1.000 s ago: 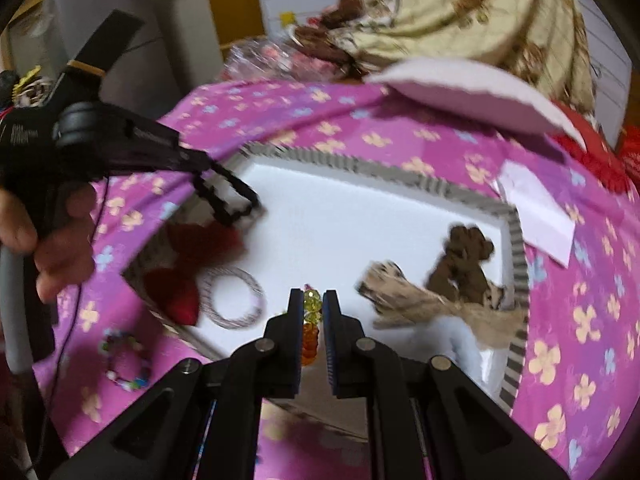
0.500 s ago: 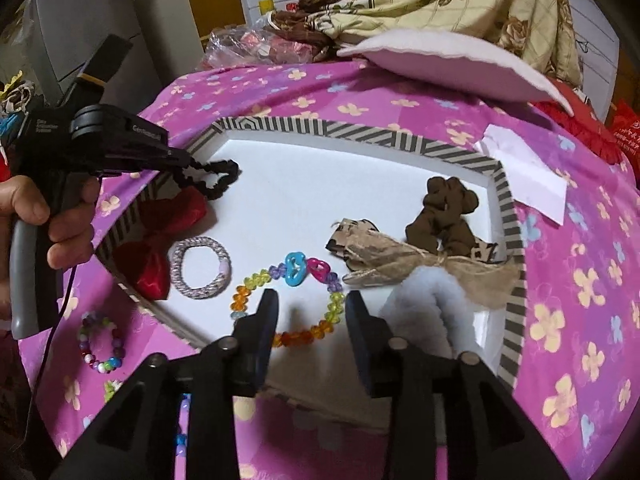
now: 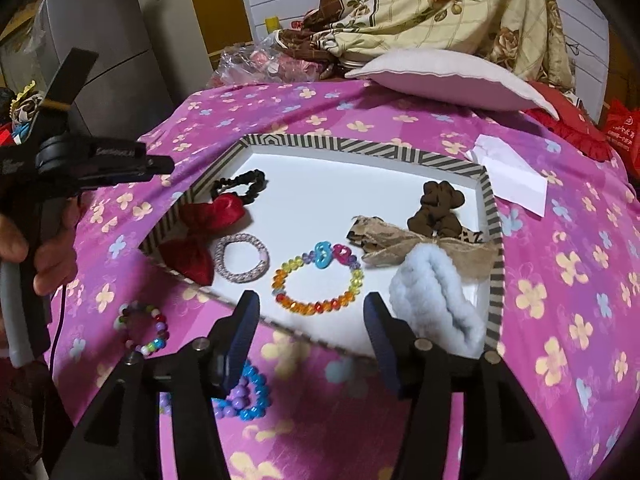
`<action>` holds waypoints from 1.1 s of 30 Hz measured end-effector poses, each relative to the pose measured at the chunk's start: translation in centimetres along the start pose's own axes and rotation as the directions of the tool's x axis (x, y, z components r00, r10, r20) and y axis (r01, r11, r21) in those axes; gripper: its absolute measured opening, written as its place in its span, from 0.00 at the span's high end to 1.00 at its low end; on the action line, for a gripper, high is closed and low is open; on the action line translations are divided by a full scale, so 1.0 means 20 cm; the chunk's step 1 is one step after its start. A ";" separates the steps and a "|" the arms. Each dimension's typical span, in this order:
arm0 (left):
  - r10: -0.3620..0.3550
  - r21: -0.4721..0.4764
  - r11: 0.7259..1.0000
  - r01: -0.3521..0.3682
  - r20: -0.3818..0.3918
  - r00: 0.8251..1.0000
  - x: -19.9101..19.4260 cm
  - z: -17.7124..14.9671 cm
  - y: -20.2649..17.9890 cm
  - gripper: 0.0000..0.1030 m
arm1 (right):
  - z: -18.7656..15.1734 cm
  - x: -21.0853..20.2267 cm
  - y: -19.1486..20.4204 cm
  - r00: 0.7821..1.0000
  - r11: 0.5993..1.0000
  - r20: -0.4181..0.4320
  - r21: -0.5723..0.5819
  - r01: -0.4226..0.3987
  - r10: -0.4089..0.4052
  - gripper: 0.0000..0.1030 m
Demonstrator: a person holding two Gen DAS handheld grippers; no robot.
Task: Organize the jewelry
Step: 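Open both tools over the tray and withdraw them, then move both tools toward the multicolour and purple beaded bracelets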
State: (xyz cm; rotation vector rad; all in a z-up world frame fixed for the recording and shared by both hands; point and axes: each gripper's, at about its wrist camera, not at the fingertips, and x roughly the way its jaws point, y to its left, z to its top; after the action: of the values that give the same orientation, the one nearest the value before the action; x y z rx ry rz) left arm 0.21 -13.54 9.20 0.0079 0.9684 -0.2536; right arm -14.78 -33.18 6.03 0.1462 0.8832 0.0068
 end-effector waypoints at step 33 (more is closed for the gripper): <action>0.082 0.028 0.996 -0.084 0.077 0.994 -0.50 -0.78 0.00 0.77 | -0.35 -0.43 0.15 0.999 0.998 0.047 0.060 0.007 -0.010 0.30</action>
State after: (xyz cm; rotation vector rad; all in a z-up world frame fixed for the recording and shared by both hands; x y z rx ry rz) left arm -17.97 -9.47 8.50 0.0661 0.8865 -0.1910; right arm -25.52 -29.97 8.72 0.1976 0.8374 -0.0312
